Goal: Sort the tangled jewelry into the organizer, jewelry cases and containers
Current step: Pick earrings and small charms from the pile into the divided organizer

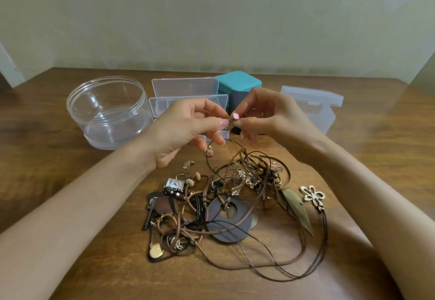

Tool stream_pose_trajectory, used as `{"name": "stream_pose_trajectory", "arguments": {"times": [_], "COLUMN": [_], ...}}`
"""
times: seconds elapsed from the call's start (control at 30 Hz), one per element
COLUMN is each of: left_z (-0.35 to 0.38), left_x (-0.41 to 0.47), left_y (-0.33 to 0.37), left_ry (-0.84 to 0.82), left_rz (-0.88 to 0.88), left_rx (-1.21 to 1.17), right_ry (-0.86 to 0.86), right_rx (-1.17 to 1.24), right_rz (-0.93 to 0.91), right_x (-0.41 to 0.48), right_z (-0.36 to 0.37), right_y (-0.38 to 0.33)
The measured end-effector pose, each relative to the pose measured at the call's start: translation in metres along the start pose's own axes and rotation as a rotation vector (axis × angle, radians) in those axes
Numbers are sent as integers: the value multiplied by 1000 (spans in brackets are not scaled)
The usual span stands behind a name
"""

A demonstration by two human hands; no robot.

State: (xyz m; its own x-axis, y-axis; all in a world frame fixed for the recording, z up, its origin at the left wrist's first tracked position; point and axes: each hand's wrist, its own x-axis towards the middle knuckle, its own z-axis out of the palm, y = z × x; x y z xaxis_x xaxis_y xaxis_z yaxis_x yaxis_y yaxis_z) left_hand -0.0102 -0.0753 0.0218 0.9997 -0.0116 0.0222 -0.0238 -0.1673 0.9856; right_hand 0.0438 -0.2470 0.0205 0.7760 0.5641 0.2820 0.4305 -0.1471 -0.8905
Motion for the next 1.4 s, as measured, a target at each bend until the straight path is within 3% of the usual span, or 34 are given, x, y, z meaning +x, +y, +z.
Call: {"name": "stream_pose_trajectory", "arguments": {"times": [0.33, 0.8, 1.4], "left_z": [-8, -2, 8], "left_x": [2, 7, 0], "left_y": [5, 1, -5], "left_ry": [-248, -139, -123], "left_rz": [-267, -162, -49], "left_rx": [-533, -445, -153], "right_ry": [-80, -161, -161], "right_rx": [353, 512, 441], "right_rz": [64, 84, 68], "right_x": [3, 8, 6], "right_z": [-5, -9, -2], "right_y": [5, 14, 16]}}
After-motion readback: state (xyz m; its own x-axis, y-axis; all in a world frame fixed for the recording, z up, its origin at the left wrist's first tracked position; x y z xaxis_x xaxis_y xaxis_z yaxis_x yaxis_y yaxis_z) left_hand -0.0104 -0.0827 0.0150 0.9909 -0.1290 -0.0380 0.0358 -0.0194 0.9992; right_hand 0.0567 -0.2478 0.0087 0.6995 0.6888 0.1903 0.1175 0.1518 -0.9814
